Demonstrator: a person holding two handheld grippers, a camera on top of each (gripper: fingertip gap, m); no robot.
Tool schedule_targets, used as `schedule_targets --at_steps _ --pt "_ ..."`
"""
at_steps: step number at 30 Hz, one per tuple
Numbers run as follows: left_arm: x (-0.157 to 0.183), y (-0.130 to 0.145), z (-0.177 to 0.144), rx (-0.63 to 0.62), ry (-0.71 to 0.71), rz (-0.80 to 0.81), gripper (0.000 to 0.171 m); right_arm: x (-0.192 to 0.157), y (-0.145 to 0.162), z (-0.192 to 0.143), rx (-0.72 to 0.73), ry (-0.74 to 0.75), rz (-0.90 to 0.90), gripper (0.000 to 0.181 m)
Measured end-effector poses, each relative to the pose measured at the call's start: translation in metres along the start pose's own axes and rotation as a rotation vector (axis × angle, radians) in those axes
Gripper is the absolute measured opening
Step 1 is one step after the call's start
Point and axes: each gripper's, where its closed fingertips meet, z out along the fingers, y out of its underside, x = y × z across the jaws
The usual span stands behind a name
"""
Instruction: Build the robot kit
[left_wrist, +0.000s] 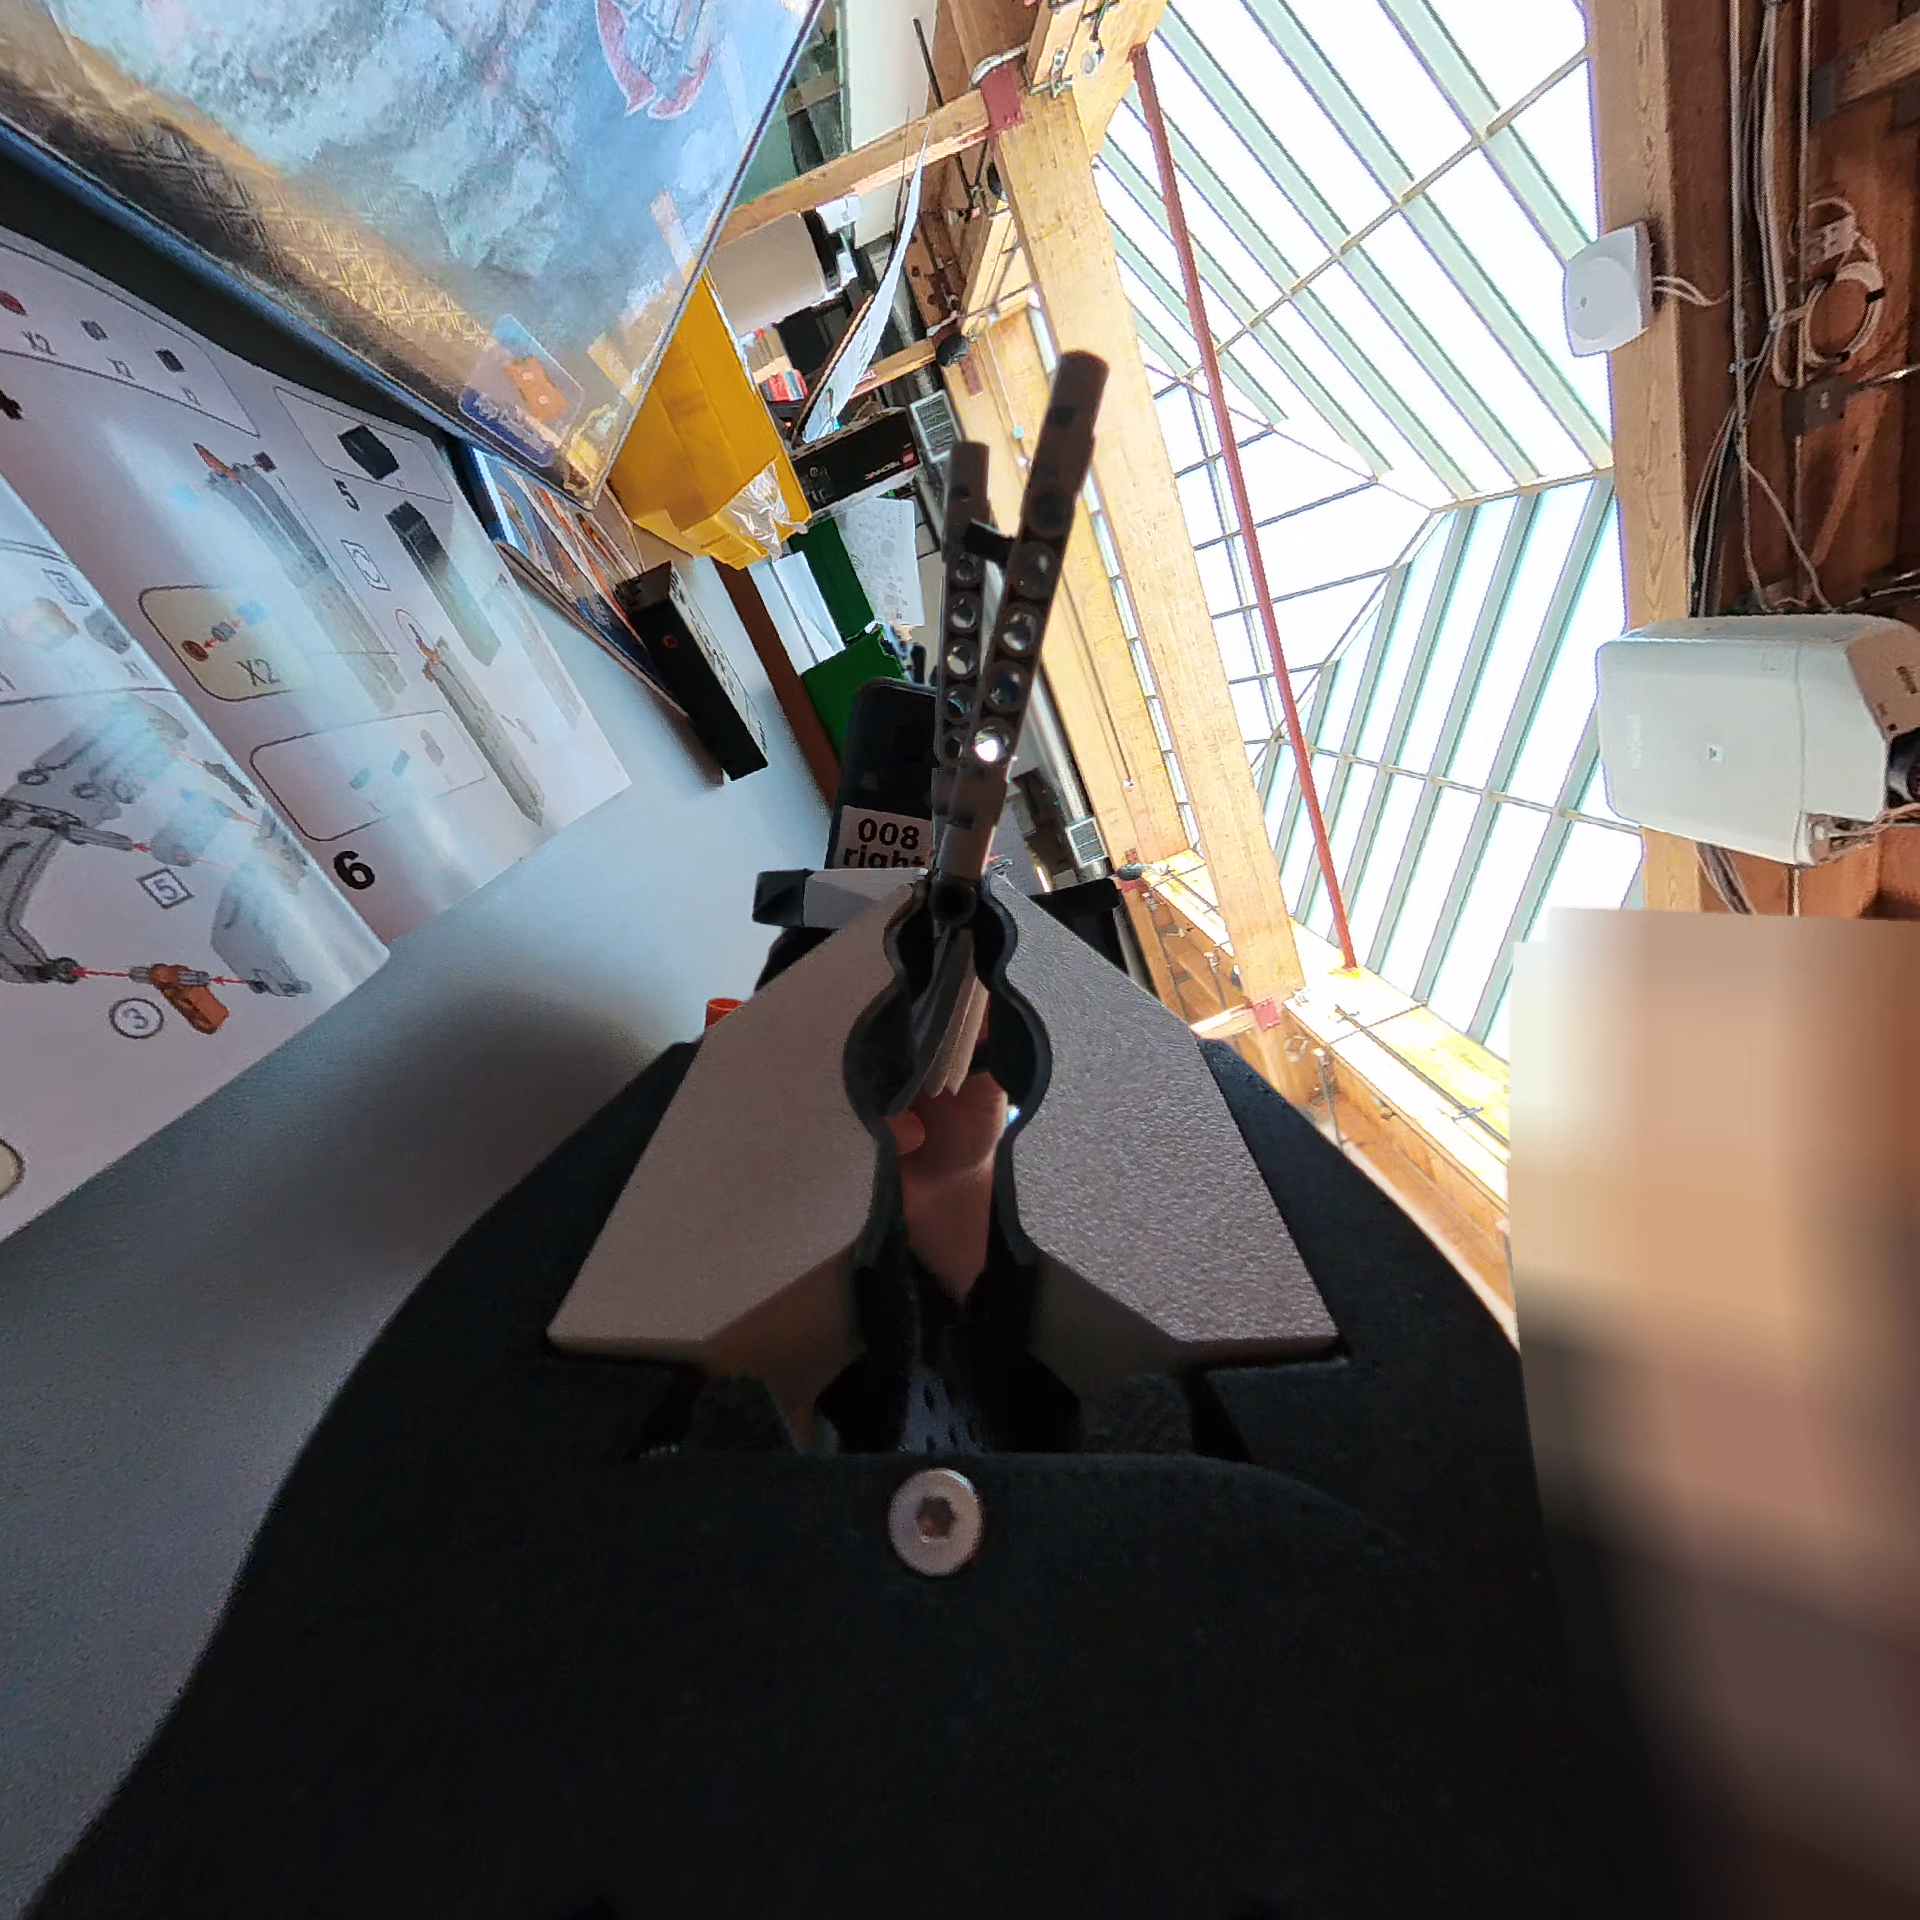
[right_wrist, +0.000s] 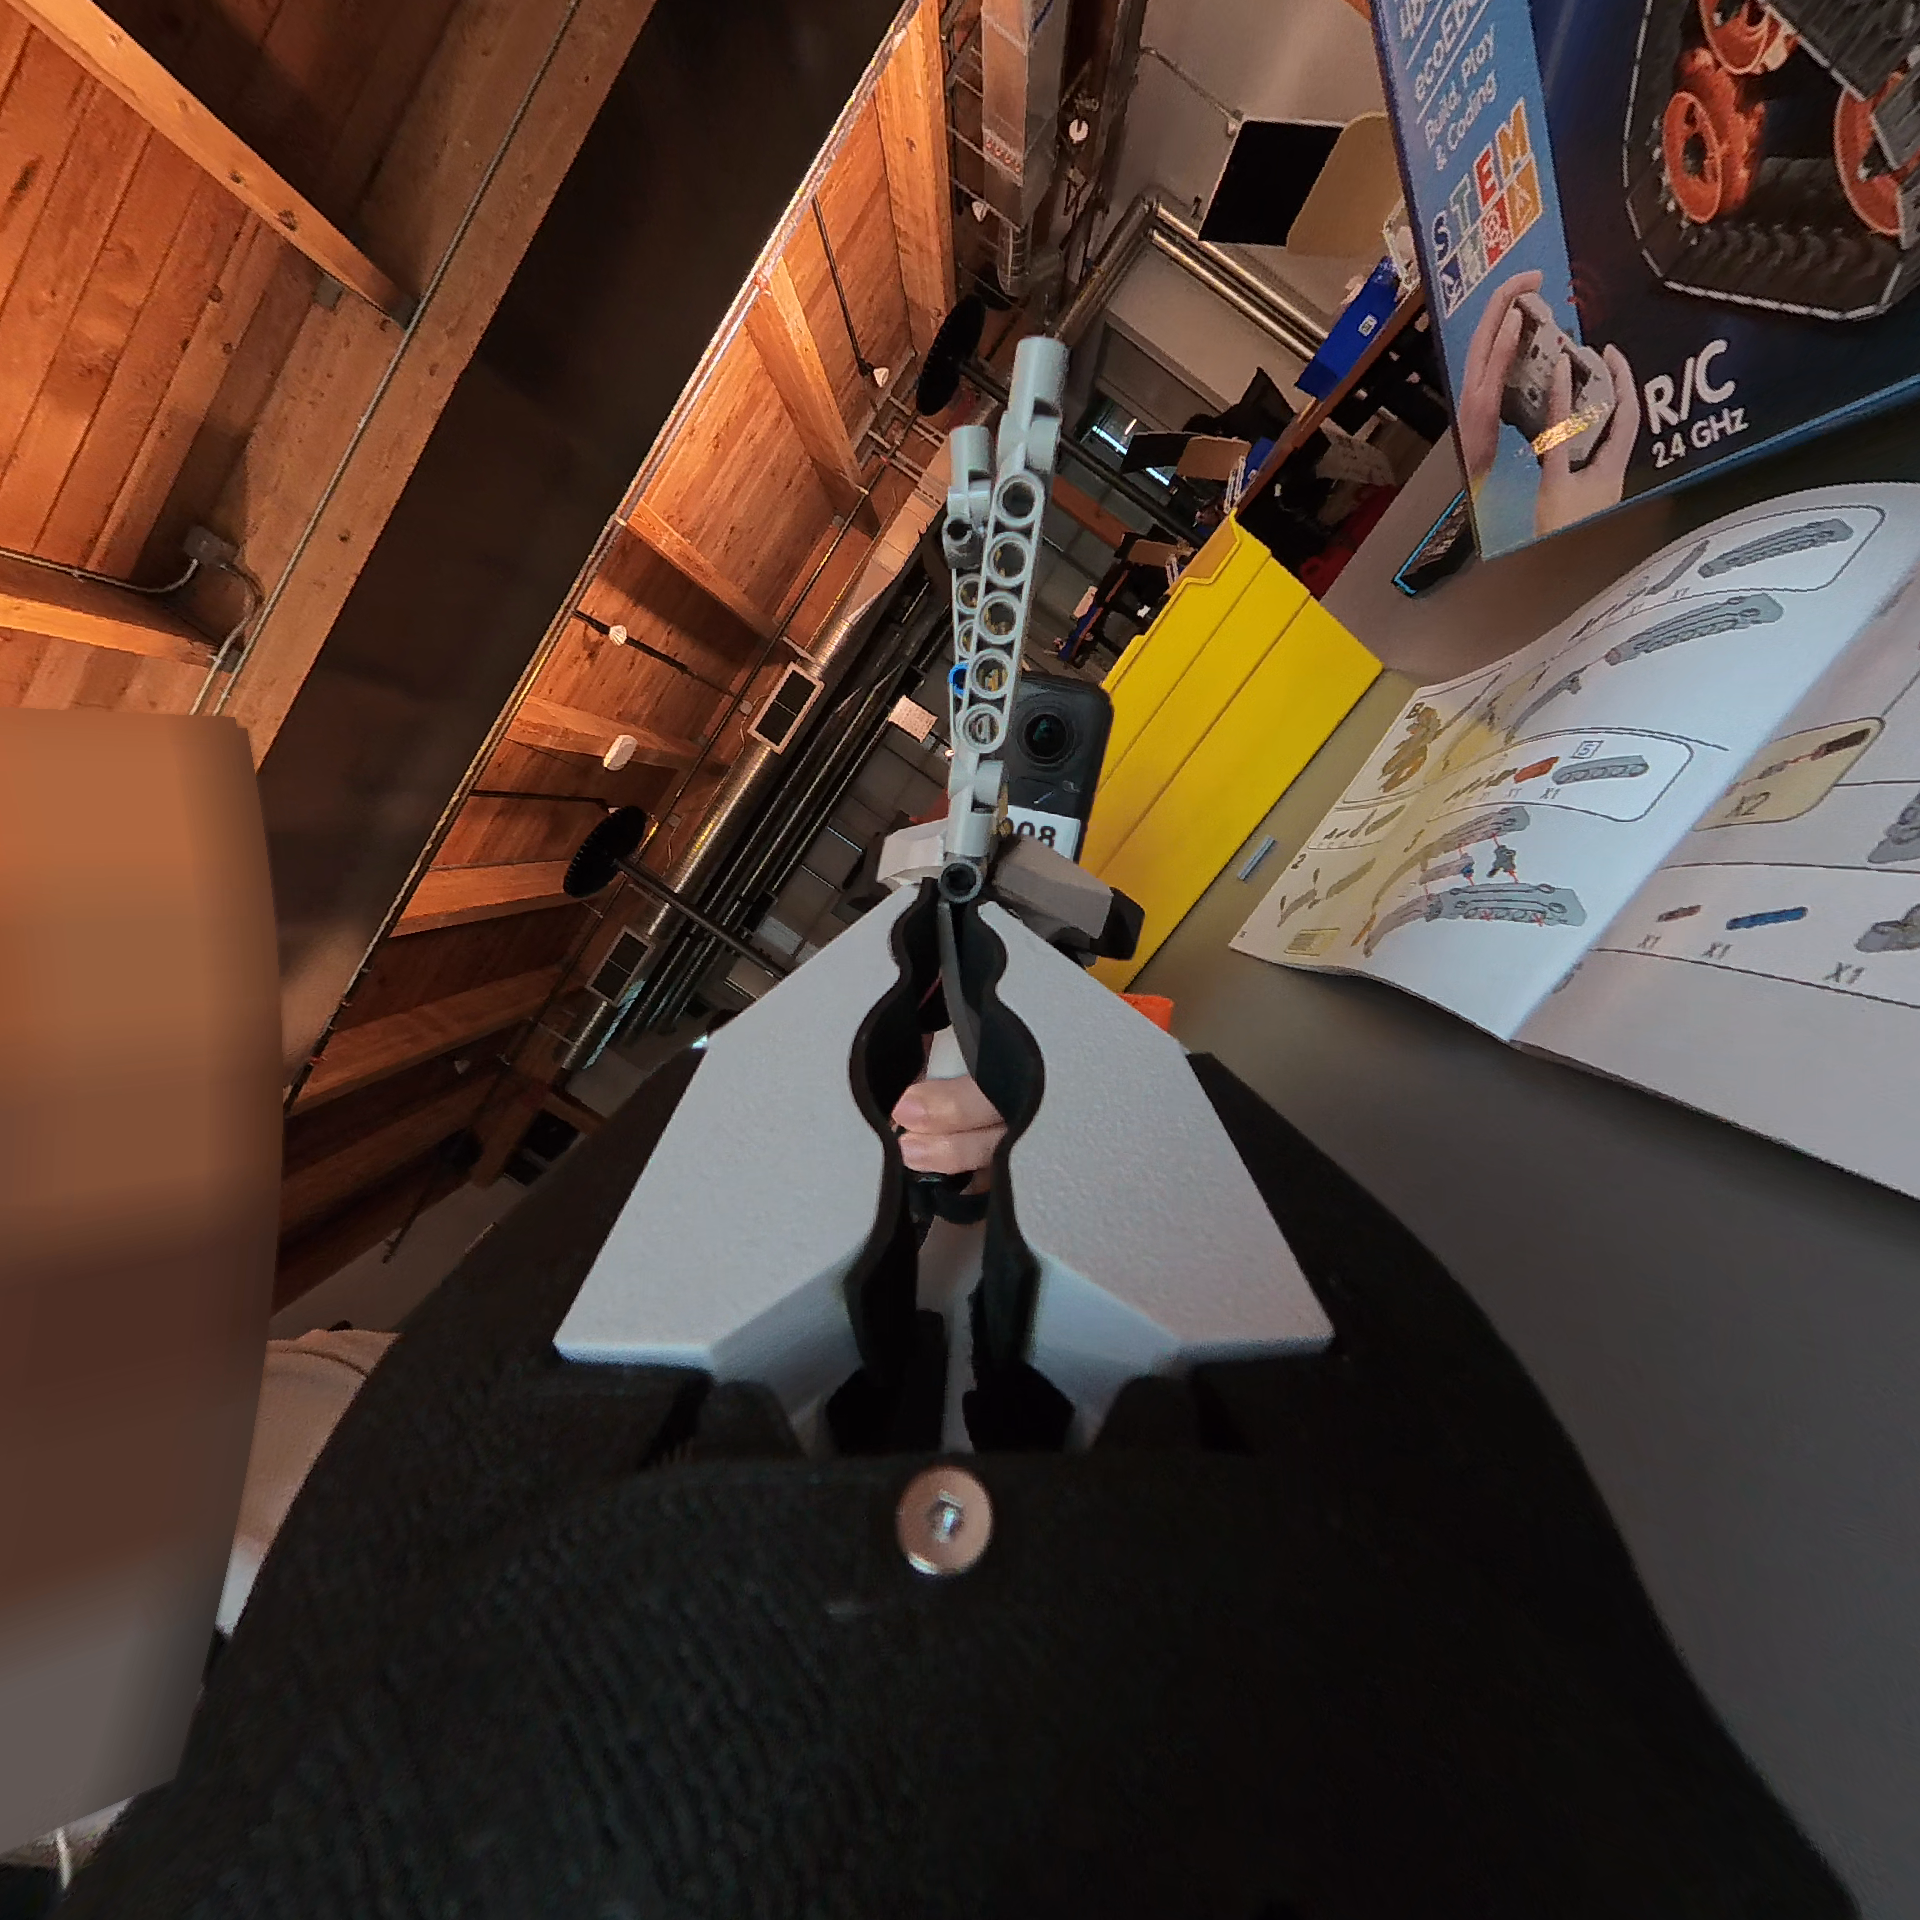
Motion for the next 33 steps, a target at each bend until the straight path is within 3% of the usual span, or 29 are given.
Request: schedule_targets --at_steps 10,20,33 --pt "0.001 -0.003 0.000 0.010 -0.032 0.064 0.005 -0.001 -0.001 0.002 0.005 -0.010 -0.011 0.000" --pt "0.012 -0.006 0.001 0.047 0.030 0.063 0.004 -0.012 -0.006 0.004 0.015 0.003 -0.148 0.002" --pt "0.018 -0.012 -0.001 0.094 0.053 0.105 0.004 -0.019 -0.011 0.009 0.029 -0.006 -0.174 0.004"
